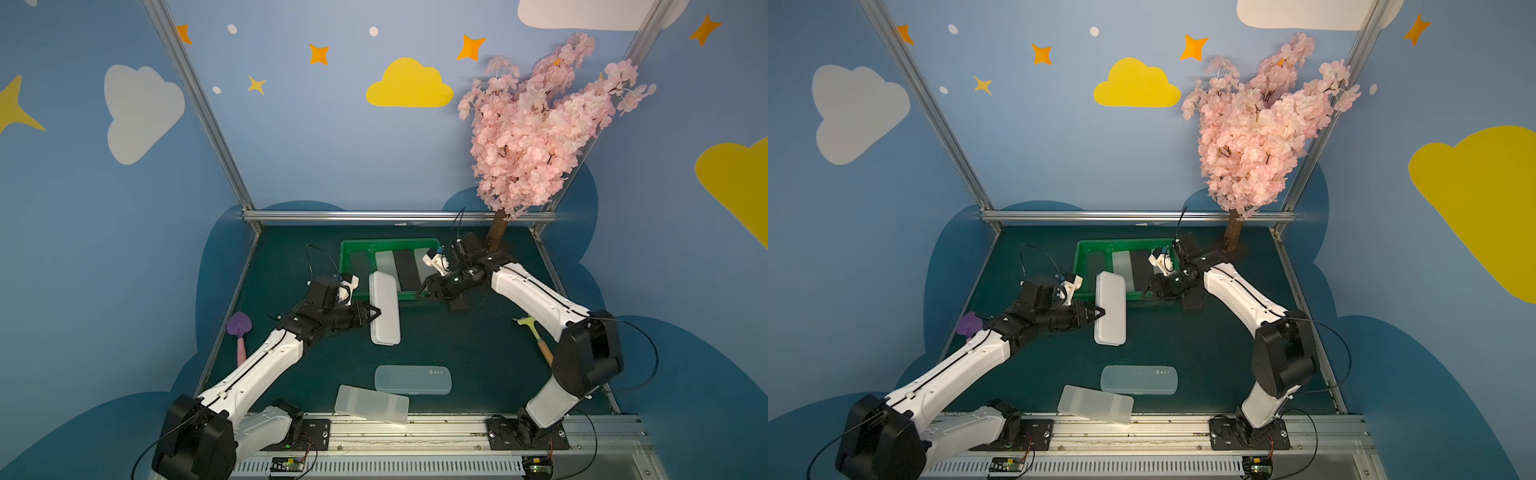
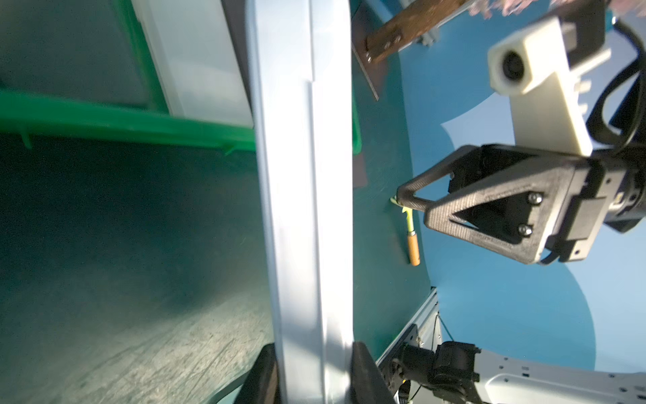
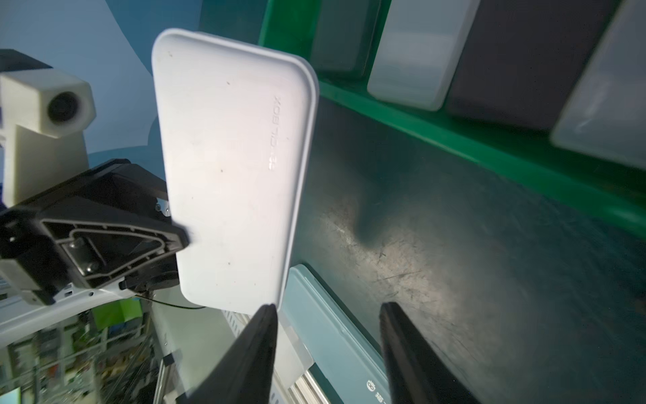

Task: Put the pencil case into the storage box
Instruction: Pick up the pencil case from the center of the board, then place the pencil case at the storage box.

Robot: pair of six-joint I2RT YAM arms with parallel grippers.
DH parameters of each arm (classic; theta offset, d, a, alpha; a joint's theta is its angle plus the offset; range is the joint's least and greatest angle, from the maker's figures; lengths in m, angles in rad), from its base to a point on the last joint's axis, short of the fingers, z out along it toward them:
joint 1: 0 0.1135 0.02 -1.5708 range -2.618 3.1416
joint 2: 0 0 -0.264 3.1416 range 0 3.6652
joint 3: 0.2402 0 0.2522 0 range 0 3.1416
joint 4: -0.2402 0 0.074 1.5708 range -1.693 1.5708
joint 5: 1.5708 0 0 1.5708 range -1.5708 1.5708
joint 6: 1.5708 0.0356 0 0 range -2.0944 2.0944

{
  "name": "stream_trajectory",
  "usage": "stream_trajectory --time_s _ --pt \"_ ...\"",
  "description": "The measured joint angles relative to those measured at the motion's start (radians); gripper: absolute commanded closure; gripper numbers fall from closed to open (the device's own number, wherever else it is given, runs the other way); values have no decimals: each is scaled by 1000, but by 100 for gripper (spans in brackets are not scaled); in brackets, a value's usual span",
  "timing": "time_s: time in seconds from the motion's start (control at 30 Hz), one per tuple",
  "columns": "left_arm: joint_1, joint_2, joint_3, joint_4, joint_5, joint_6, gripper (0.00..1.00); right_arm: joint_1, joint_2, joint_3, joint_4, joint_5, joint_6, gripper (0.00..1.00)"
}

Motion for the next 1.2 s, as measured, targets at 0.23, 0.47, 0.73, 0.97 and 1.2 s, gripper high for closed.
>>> stream_trajectory --time_s 0.23,0.47,0.73,0.97,1.2 --pt "38 293 305 32 79 5 96 -64 -147 -69 4 109 12 44" --pt "39 683 626 122 174 -25 97 -95 -166 -135 1 137 26 44" --pt "14 997 937 124 209 -50 98 -135 -233 -164 0 133 30 44" --pt "-17 1115 1051 115 210 -67 97 -173 -254 -198 1 126 34 44" --pt "-43 1123 1046 93 191 -73 98 -190 -271 -220 -1 125 38 44"
